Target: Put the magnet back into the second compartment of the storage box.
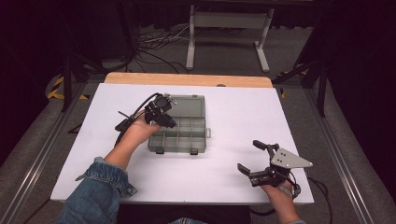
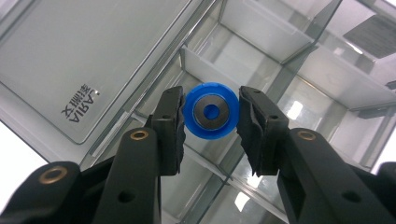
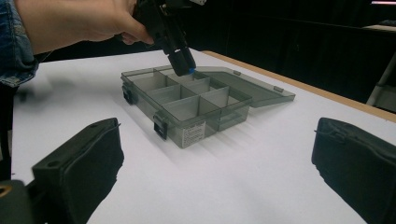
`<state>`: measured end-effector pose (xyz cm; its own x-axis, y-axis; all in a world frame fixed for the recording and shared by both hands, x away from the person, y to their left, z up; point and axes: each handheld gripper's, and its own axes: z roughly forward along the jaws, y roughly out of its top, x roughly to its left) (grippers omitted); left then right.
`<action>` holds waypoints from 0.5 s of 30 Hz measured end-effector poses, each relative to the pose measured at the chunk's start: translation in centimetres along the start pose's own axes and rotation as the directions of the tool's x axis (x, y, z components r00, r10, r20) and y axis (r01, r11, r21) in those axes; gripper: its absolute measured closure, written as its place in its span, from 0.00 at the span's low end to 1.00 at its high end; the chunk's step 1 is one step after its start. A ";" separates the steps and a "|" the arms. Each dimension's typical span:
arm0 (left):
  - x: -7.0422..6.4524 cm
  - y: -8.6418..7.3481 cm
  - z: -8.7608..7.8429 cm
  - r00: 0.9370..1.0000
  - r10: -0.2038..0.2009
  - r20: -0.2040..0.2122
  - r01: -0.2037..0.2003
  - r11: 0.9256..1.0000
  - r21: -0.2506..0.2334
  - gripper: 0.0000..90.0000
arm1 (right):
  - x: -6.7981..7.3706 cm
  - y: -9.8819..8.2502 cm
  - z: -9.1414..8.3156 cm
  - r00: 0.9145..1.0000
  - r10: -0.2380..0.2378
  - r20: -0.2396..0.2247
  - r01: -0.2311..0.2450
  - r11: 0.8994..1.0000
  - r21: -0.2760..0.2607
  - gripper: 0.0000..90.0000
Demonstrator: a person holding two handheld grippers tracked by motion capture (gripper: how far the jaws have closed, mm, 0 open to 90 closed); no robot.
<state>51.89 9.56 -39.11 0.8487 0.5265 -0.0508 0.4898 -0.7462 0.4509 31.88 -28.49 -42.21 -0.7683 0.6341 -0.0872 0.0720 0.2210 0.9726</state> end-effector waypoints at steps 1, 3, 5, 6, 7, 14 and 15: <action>0.0 0.0 0.1 1.000 -0.004 0.001 0.004 1.000 0.004 0.69 | 0.0 0.0 0.0 1.000 0.000 -0.001 0.000 1.000 0.000 0.03; 0.1 -0.1 0.3 1.000 -0.002 0.004 0.002 1.000 0.011 0.69 | 0.0 0.0 0.0 1.000 0.000 -0.002 0.000 1.000 0.000 0.03; 0.1 -0.1 0.4 1.000 -0.009 0.007 0.008 1.000 0.014 0.69 | 0.0 0.0 0.0 1.000 0.001 -0.001 -0.001 1.000 0.007 0.03; 0.2 -0.1 0.5 1.000 -0.004 0.012 0.004 1.000 0.014 0.69 | 0.0 0.0 0.0 1.000 0.003 -0.002 -0.003 1.000 0.007 0.03; 0.2 -0.1 0.6 1.000 -0.005 0.016 0.004 1.000 0.016 0.69 | 0.0 0.0 0.0 1.000 0.002 -0.002 -0.002 1.000 0.006 0.03; 0.2 0.0 0.9 1.000 -0.001 0.019 0.000 0.999 0.034 0.69 | 0.0 0.0 0.0 1.000 0.002 -0.003 -0.002 1.000 0.005 0.03; 0.2 0.0 0.9 1.000 -0.001 0.019 0.000 0.999 0.034 0.69 | 0.0 0.0 0.0 1.000 0.002 -0.003 -0.002 1.000 0.005 0.03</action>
<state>52.19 9.30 -39.95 0.8520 0.5191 -0.0683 0.4965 -0.7596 0.4203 31.86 -28.48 -42.22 -0.7701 0.6324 -0.0841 0.0774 0.2235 0.9716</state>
